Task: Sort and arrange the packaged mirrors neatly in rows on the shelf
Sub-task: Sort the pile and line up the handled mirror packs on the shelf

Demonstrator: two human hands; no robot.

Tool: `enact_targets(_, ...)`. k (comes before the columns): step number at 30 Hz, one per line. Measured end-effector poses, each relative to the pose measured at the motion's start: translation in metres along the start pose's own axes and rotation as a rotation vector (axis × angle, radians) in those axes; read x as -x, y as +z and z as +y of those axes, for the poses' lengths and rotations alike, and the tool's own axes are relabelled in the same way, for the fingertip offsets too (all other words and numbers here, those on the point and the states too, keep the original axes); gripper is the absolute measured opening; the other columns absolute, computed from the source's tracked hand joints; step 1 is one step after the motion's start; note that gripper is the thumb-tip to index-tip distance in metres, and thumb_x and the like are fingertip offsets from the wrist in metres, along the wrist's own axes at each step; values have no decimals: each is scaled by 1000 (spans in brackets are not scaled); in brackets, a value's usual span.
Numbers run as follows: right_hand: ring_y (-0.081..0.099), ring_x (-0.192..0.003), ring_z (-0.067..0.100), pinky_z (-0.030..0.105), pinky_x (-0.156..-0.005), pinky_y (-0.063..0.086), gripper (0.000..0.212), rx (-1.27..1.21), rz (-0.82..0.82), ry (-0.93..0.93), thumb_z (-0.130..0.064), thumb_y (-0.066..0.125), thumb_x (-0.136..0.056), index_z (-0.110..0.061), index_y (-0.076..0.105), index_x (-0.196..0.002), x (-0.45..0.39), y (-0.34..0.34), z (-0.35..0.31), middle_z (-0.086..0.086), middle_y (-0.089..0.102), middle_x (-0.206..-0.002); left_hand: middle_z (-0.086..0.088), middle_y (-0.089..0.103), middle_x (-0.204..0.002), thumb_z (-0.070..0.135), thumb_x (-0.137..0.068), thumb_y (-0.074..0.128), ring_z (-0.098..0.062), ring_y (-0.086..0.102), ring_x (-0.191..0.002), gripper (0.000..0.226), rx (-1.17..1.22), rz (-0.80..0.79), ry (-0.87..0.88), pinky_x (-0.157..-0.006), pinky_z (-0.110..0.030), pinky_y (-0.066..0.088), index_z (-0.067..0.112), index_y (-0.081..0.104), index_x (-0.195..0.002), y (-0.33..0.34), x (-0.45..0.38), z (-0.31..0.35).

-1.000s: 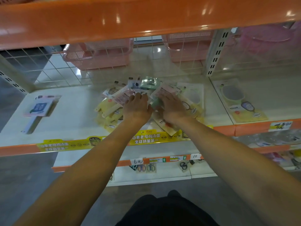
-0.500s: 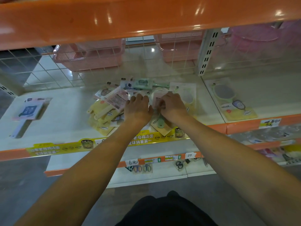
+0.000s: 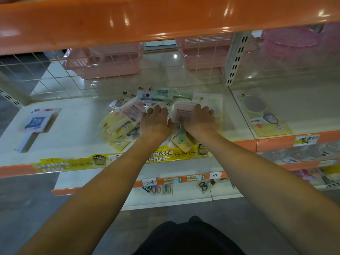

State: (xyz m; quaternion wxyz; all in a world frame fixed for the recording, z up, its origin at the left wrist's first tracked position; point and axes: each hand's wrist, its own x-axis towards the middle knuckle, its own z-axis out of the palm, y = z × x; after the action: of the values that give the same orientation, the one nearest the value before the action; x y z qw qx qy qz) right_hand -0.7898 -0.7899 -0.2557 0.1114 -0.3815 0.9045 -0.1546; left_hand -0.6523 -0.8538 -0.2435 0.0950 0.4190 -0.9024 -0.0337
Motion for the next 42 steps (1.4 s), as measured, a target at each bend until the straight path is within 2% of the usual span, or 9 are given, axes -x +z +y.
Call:
enact_targets(5, 39, -124, 36, 41, -101, 35, 62, 76, -4, 25, -38, 61, -85, -10, 39, -135, 3, 1, -15, 17, 43, -132, -8, 54, -123, 34, -92, 49, -30, 49, -115, 35, 10, 4, 1, -92, -40, 39, 13, 56, -119, -1, 2, -10)
enact_targets(11, 55, -110, 36, 43, -91, 49, 77, -300, 16, -4, -18, 73, -78, -22, 30, -141, 1, -2, -21, 10, 33, -132, -10, 55, -121, 34, -92, 48, -31, 49, -114, 34, 16, 6, 49, -93, -41, 38, 13, 56, -118, -5, -1, -15)
enact_targets(15, 57, -110, 36, 33, -80, 42, 66, -350, 85, 21, -21, 67, -85, -17, 32, -142, 8, -3, -20, 11, 37, -134, -10, 55, -121, 33, -92, 49, -33, 49, -114, 34, 58, 15, 78, -93, -42, 41, 12, 56, -117, -7, 0, -23)
enact_targets(20, 54, -113, 36, 36, -84, 45, 67, -304, 95, 26, -27, 67, -85, -15, 33, -142, 19, 3, -17, 14, 42, -132, -8, 55, -121, 35, -93, 47, -31, 49, -116, 35, 31, 11, 105, -94, -41, 38, 13, 56, -119, -8, 9, -39)
enact_targets(26, 56, -112, 29, 30, -83, 43, 47, -545, 280, -13, -18, 56, -87, -12, 51, -134, 28, 10, -22, 13, 57, -127, -12, 61, -113, 32, -89, 51, -35, 55, -106, 33, 11, 78, 95, -86, -41, 42, 10, 61, -113, -8, 26, -63)
enact_targets(29, 56, -108, 26, 22, -79, 38, 42, -632, 263, -49, -15, 56, -86, -10, 55, -128, 32, 13, -36, 13, 59, -122, -14, 63, -107, 26, -84, 56, -36, 58, -98, 30, 12, 116, 59, -80, -41, 45, 7, 64, -105, -10, 32, -73)
enact_targets(33, 59, -103, 26, 26, -78, 42, 43, -709, 207, -122, -19, 52, -79, -11, 59, -121, 34, 22, -57, 11, 63, -115, -14, 62, -111, 26, -83, 55, -36, 57, -102, 33, -8, 98, -27, -82, -42, 45, 8, 62, -110, -18, 44, -88)
enact_targets(38, 57, -94, 21, 19, -68, 32, 32, -752, 169, -191, -10, 55, -84, -10, 60, -115, 43, 33, -92, 8, 63, -110, -13, 61, -114, 31, -88, 50, -35, 56, -103, 36, -70, 111, -135, -83, -41, 44, 9, 60, -114, -29, 64, -114)
enact_targets(42, 59, -95, 22, 24, -70, 38, 32, -797, 77, -231, -11, 54, -83, -13, 60, -115, 56, 45, -120, 6, 64, -110, -13, 63, -107, 29, -88, 52, -36, 57, -98, 32, -81, 118, -198, -79, -41, 45, 8, 62, -110, -35, 82, -138)
